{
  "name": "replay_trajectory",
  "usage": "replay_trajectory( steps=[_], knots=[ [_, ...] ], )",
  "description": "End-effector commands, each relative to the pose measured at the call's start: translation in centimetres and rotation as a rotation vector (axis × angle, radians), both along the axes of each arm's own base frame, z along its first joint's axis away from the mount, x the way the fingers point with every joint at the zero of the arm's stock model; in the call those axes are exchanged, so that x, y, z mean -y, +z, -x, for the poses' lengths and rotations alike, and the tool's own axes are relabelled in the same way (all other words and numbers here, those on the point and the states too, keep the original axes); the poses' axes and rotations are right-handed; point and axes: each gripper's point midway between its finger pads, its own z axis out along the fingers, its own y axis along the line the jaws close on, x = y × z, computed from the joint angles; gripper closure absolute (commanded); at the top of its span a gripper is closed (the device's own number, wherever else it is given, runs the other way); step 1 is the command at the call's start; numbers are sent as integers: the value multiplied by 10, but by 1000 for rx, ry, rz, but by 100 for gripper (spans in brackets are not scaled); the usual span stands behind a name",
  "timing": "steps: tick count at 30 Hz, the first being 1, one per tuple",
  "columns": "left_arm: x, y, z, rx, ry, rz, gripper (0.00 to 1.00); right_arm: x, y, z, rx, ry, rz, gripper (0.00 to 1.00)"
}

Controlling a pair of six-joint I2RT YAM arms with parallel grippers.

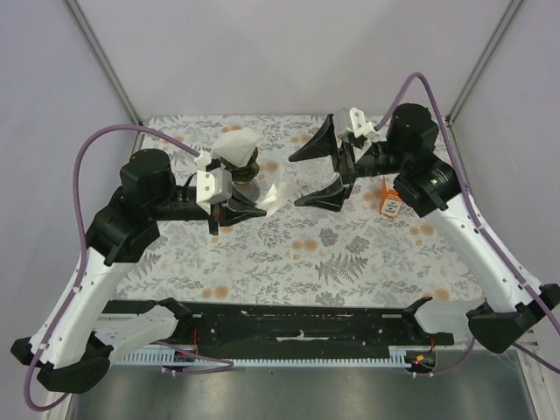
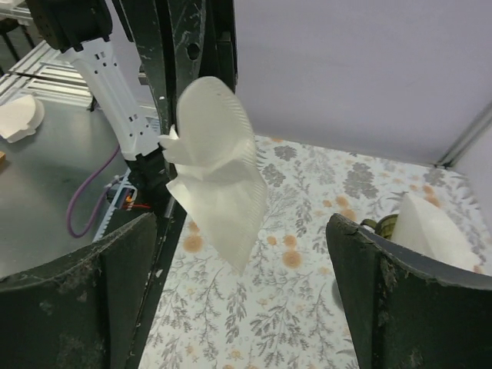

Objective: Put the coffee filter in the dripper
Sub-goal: Pick up the coffee filter from the center of the board.

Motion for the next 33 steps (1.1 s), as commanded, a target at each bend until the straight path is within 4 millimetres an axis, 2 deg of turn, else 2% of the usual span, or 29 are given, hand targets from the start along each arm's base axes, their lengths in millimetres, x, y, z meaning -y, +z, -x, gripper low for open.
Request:
replay_trajectory(
  steps=[1,4,6,8,12,13,20,23,25,26,27,29,30,33],
  knots=[
    [1,13,20,52,-113,23,98,-6,16,23,11,150,-13,2],
    [2,14,20,49,-121,27,98,-14,14,25,8,179,-7,4],
    [2,16,19,52,-118,31,98,-18,12,24,-6,190,-2,12],
    [3,20,18,43,-110,43,98,-18,9,25,-21,214,5,30],
    [4,34,14,33,-88,81,98,-18,-1,23,-37,207,24,90],
    [4,36,13,26,-80,86,98,-16,-5,21,-40,185,30,100],
    [-3,39,8,41,-35,91,98,9,-33,4,-51,35,55,100],
    [-4,36,6,44,-25,86,98,15,-40,3,-57,3,63,100],
    [-4,31,5,39,-24,77,98,15,-38,10,-65,36,61,100],
    [-3,29,4,29,-20,74,94,15,-38,11,-72,46,61,100],
    [-3,26,2,21,-16,71,87,15,-37,12,-75,51,61,100],
    [-3,26,2,7,-10,72,63,16,-36,14,-64,53,61,100],
    [-3,28,1,2,-5,74,55,16,-37,14,-56,52,63,100],
    [-1,33,-1,-14,2,81,44,16,-39,16,-39,59,69,100]
  ],
)
